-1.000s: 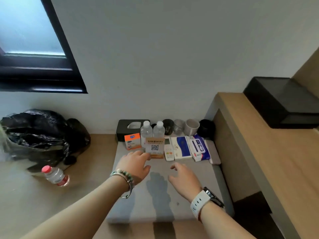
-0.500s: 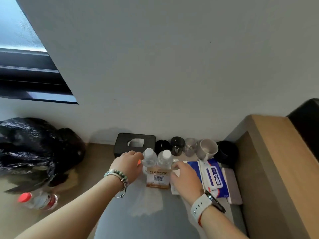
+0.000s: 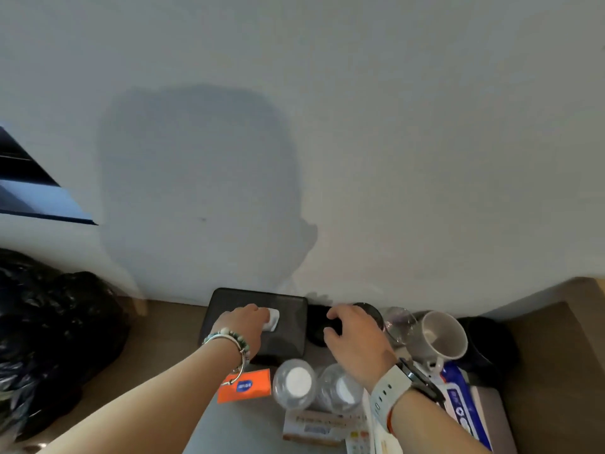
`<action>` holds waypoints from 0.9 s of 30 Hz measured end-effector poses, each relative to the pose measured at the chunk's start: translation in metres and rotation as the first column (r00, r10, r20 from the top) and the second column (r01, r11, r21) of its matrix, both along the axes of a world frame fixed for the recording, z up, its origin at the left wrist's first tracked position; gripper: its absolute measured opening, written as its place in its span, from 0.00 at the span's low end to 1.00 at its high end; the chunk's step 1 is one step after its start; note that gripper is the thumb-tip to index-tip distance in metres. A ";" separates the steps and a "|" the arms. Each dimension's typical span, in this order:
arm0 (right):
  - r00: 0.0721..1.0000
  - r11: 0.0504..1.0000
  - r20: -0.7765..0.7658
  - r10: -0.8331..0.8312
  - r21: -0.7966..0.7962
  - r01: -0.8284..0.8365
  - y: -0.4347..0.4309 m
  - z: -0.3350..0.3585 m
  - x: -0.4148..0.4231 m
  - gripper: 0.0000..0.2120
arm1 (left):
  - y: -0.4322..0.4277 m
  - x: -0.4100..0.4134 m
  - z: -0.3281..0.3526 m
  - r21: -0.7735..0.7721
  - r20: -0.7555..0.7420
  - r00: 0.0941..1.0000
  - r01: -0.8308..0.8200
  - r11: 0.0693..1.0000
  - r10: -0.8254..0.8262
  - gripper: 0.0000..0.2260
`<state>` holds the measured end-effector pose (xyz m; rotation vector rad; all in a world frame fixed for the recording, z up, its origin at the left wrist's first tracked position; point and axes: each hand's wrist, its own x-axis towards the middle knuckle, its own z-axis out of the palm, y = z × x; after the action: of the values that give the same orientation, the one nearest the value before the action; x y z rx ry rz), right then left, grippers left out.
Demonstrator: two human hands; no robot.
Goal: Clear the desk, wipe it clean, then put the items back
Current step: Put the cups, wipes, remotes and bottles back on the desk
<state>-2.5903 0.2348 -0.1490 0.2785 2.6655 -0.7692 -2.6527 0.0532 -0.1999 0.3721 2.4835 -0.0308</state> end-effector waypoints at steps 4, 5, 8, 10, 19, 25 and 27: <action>0.997 0.999 0.062 0.043 0.010 -0.044 0.001 -0.018 -0.022 0.16 | -0.003 -0.005 -0.053 -0.030 0.061 0.995 0.080 0.996 -0.078 0.20; 0.996 0.999 0.070 0.047 -0.002 -0.047 0.001 -0.022 -0.025 0.16 | -0.003 -0.005 -0.061 -0.055 0.058 0.992 0.118 0.992 -0.115 0.21; 0.996 0.999 0.076 0.036 -0.028 -0.034 0.000 -0.033 -0.027 0.15 | -0.002 -0.005 -0.077 -0.156 0.013 0.981 0.192 0.969 -0.193 0.25; 0.995 0.999 0.089 0.036 -0.039 -0.033 -0.001 -0.039 -0.026 0.15 | -0.002 -0.003 -0.081 -0.185 -0.030 0.979 0.194 0.964 -0.203 0.26; 0.998 0.997 0.054 0.037 -0.069 -0.033 -0.007 -0.012 -0.021 0.14 | -0.026 0.004 -0.042 -0.136 -0.188 0.965 0.161 0.978 -0.185 0.24; 0.998 0.992 -0.062 -0.016 -0.130 0.008 -0.017 0.035 -0.010 0.13 | -0.042 0.013 0.035 -0.110 -0.300 0.937 0.154 0.982 -0.180 0.21; 0.993 0.977 -0.083 -0.088 -0.203 0.070 -0.023 0.053 0.001 0.14 | -0.043 0.017 0.068 -0.096 -0.332 0.924 0.168 0.981 -0.191 0.20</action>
<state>-2.5898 0.2122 -0.0956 0.3050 2.6481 -1.0908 -2.6356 0.0102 -0.1317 0.6105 2.7705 -0.2730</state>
